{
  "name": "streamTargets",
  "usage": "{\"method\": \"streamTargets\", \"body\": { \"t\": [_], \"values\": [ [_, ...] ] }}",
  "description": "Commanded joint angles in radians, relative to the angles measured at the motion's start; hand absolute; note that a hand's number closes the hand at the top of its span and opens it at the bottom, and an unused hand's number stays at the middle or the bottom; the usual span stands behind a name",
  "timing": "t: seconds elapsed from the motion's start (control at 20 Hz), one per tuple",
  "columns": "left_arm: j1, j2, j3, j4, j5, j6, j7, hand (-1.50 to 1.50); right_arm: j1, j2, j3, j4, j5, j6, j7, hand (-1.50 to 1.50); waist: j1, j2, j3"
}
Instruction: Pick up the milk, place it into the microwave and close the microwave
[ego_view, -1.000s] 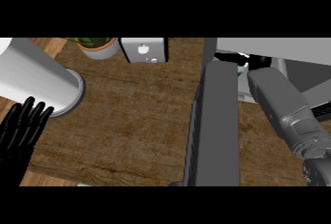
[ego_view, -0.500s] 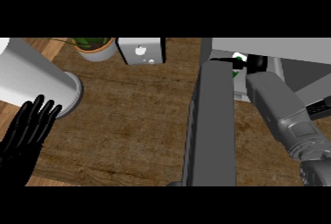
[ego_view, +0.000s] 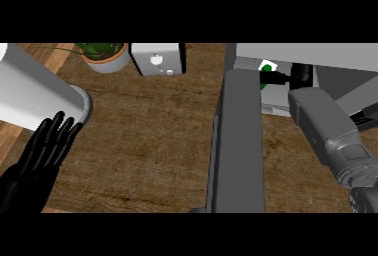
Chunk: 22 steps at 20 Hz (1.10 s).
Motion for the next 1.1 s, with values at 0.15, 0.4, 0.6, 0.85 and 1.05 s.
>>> {"method": "streamTargets", "body": {
  "t": [0.15,0.4,0.6,0.85,1.05],
  "values": [
    [0.016,-0.026,-0.041,0.005,-0.033,0.021,-0.024,-1.5,0.029,0.012,-0.016,-0.003,-0.016,0.077,-0.038,-1.5,-0.01,-0.006,0.0],
    [0.011,-0.026,-0.063,-0.003,-0.046,0.034,-0.021,-1.5,0.077,-0.007,-0.036,-0.013,-0.035,0.144,-0.089,-1.5,-0.035,-0.016,-0.001],
    [0.039,-0.026,-0.1,0.006,-0.063,0.041,-0.03,-1.5,0.124,0.015,-0.056,-0.022,-0.055,0.167,-0.139,-1.5,-0.055,-0.027,-0.001],
    [-0.001,-0.026,-0.123,0.056,-0.075,0.043,-0.026,-1.5,0.166,0.052,-0.065,-0.022,-0.068,0.249,-0.182,-1.5,-0.074,-0.032,-0.002],
    [-0.046,-0.026,-0.141,0.147,-0.086,0.018,-0.041,-1.5,0.184,0.089,-0.076,-0.03,-0.084,0.295,-0.212,-1.5,-0.091,-0.037,-0.003]
  ]
}}
